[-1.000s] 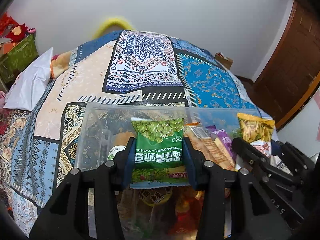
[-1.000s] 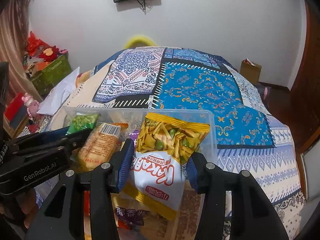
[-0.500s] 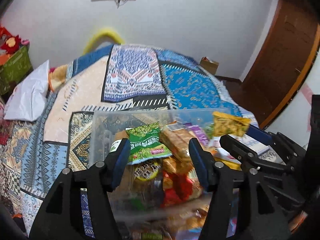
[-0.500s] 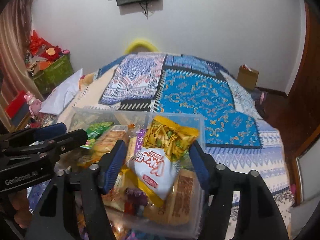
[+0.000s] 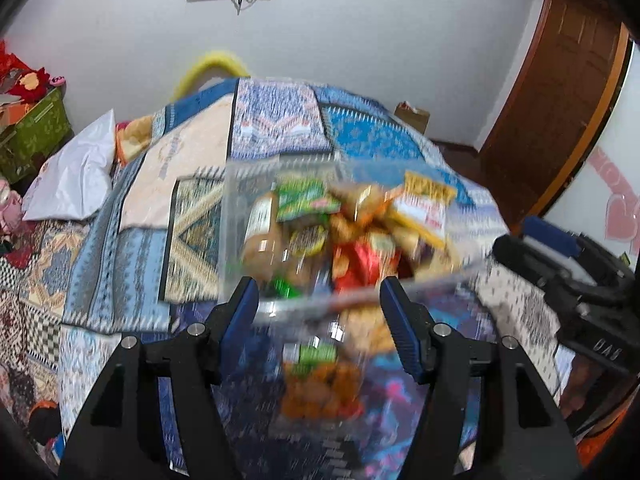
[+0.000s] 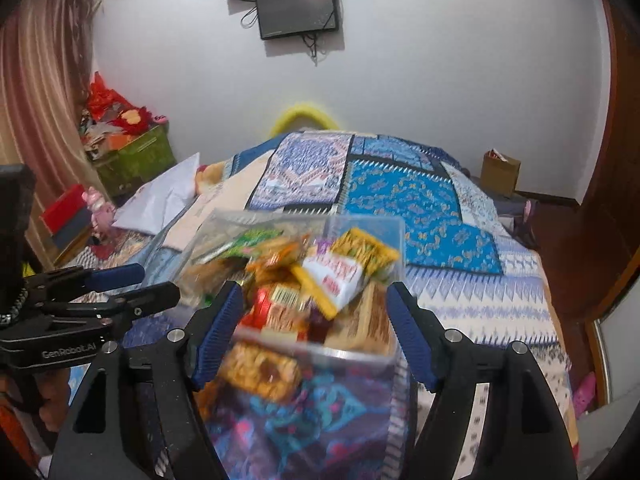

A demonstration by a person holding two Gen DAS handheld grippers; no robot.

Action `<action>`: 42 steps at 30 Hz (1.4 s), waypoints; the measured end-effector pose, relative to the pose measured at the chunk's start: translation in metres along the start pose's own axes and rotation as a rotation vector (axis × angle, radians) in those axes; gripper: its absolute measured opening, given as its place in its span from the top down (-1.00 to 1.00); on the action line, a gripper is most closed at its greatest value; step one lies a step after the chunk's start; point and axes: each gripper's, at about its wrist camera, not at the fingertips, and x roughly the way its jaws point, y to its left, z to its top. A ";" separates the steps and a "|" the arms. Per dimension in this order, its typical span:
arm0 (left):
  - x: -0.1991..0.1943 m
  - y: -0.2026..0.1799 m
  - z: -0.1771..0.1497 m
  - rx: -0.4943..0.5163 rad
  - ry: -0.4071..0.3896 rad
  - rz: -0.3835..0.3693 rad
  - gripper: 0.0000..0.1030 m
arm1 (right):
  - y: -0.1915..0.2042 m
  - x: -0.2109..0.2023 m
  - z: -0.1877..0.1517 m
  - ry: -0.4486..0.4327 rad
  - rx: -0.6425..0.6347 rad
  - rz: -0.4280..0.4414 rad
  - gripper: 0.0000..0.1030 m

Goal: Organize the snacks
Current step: 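Grasp orange cracker bag with left tool while right tool grasps peanut candy bar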

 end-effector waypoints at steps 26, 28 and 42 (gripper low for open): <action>0.077 -0.006 -0.071 0.029 0.186 -0.017 -0.37 | 0.004 0.055 -0.059 0.221 0.020 0.065 -0.38; 0.075 -0.008 -0.073 0.055 0.164 -0.009 -0.27 | 0.006 0.062 -0.058 0.229 0.021 0.078 -0.38; 0.035 0.037 -0.081 -0.052 0.099 0.027 -0.15 | 0.033 0.072 -0.072 0.306 0.017 0.224 0.08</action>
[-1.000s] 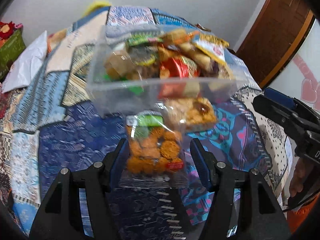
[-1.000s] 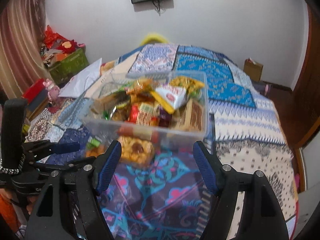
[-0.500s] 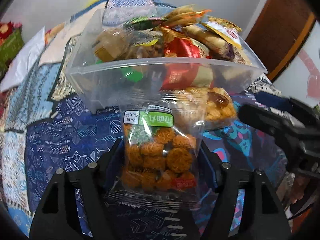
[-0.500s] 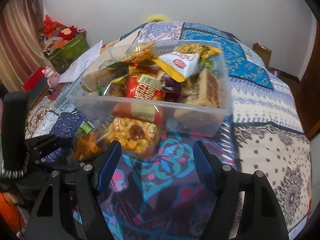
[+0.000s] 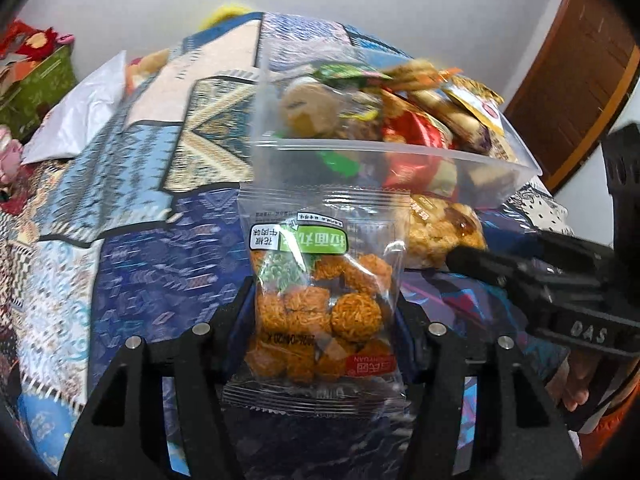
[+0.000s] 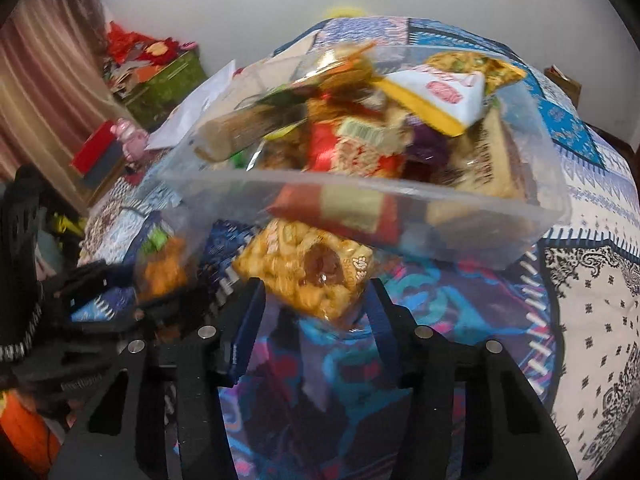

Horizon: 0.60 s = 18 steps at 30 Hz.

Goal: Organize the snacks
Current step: 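Grasp orange cracker bag with left tool while right tool grasps peanut candy bar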

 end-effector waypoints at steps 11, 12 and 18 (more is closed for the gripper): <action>-0.024 0.023 -0.015 -0.035 -0.013 0.013 -0.15 | 0.021 -0.009 -0.005 0.017 -0.111 -0.040 0.07; -0.025 0.023 -0.015 -0.037 -0.014 0.010 -0.15 | 0.020 -0.008 0.000 0.013 -0.117 -0.053 0.05; -0.027 0.024 -0.016 -0.045 -0.012 -0.017 -0.15 | 0.015 0.010 0.021 0.048 -0.167 -0.059 -0.18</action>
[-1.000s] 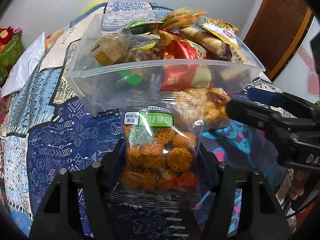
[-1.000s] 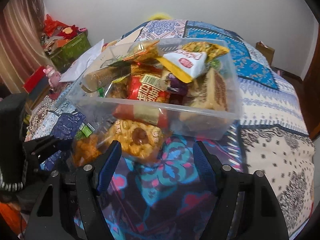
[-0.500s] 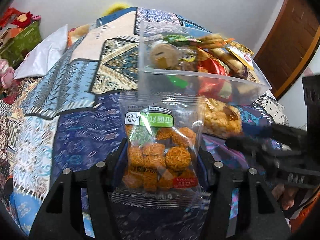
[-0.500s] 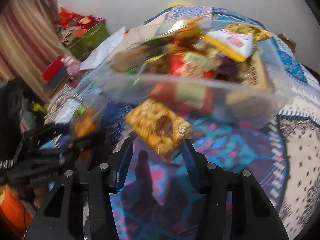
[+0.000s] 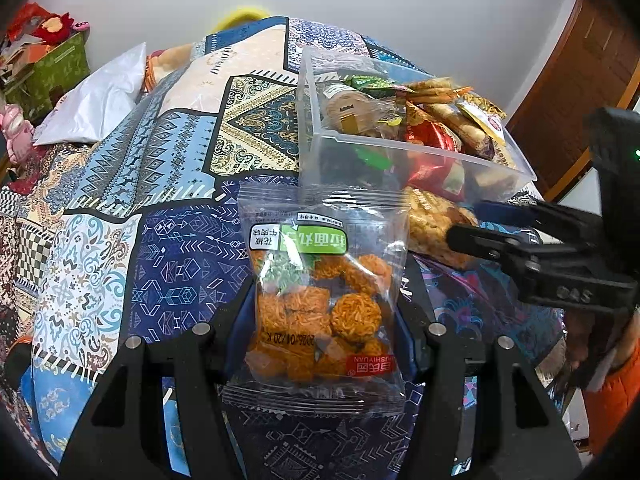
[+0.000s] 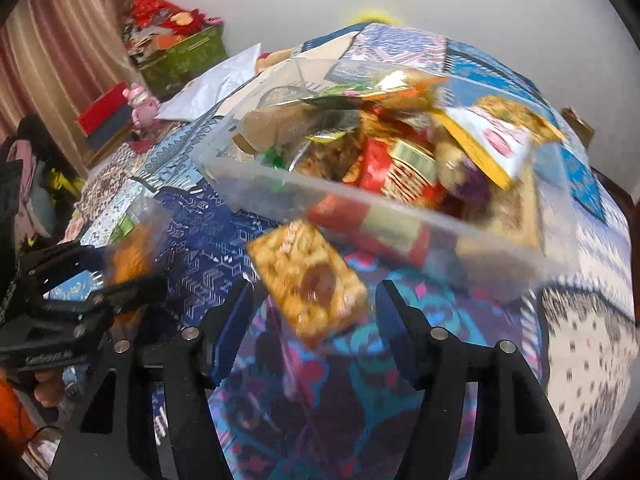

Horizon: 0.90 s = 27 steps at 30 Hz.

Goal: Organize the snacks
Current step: 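Grasp orange cracker bag with left tool while right tool grasps peanut candy bar, then carry cracker bag and peanut bar over the clear box and release both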

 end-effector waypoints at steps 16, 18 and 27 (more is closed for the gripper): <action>0.004 0.003 0.003 -0.016 0.001 -0.012 -0.15 | 0.028 0.007 0.003 0.045 -0.103 0.124 -0.38; 0.002 0.004 0.002 -0.016 -0.005 -0.006 -0.15 | 0.034 0.002 0.000 0.044 -0.112 0.141 -0.37; -0.009 0.011 0.003 -0.025 -0.022 0.006 -0.15 | 0.047 0.011 0.016 0.016 -0.192 0.024 -0.37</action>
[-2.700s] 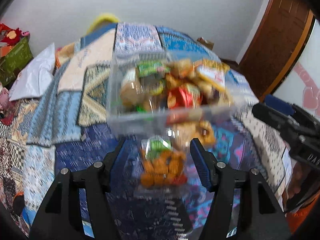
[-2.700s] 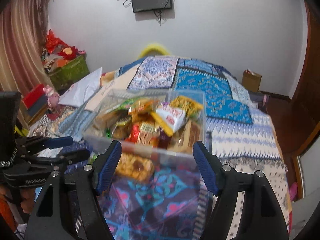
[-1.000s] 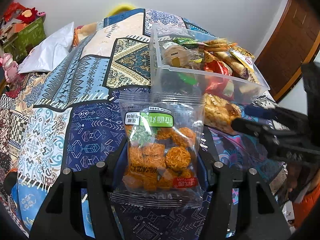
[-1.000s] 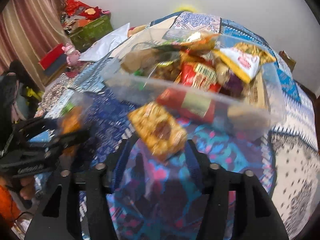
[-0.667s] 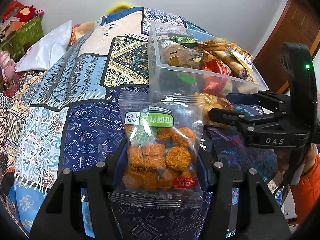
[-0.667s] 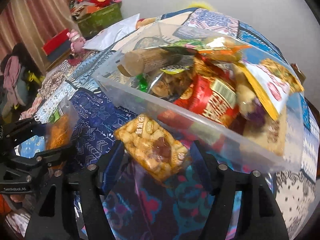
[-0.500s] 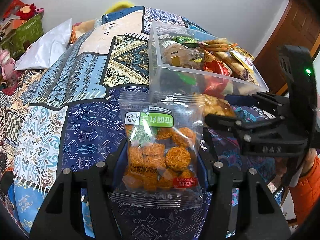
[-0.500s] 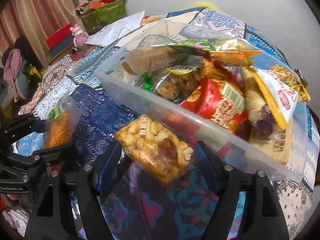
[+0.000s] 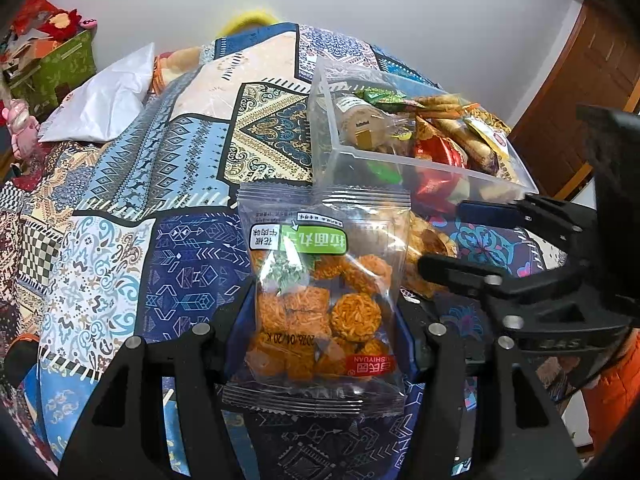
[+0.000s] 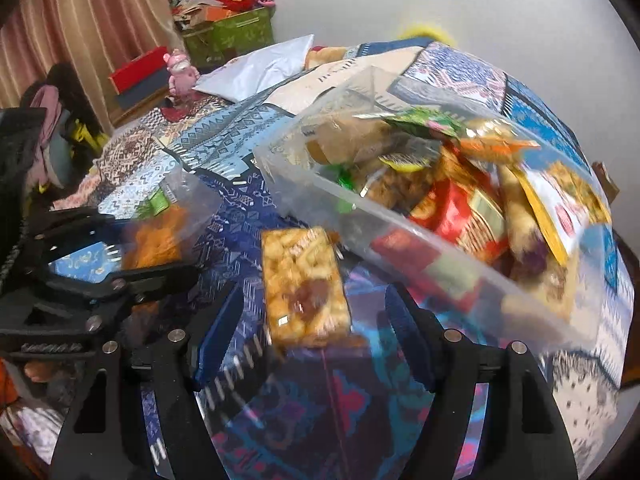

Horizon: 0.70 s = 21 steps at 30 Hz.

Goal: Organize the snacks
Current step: 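Carry cracker bag and peanut bar over the clear box and release both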

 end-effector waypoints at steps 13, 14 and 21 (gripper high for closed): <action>-0.003 -0.001 0.001 -0.005 -0.008 0.008 -0.15 | -0.006 0.014 -0.014 0.027 0.116 0.070 0.17; -0.005 -0.002 0.003 -0.002 -0.013 0.006 -0.15 | -0.007 0.009 -0.016 0.014 0.123 0.067 0.17; -0.018 -0.022 0.022 0.036 -0.068 -0.008 -0.15 | -0.022 -0.041 -0.019 -0.106 0.172 0.019 0.18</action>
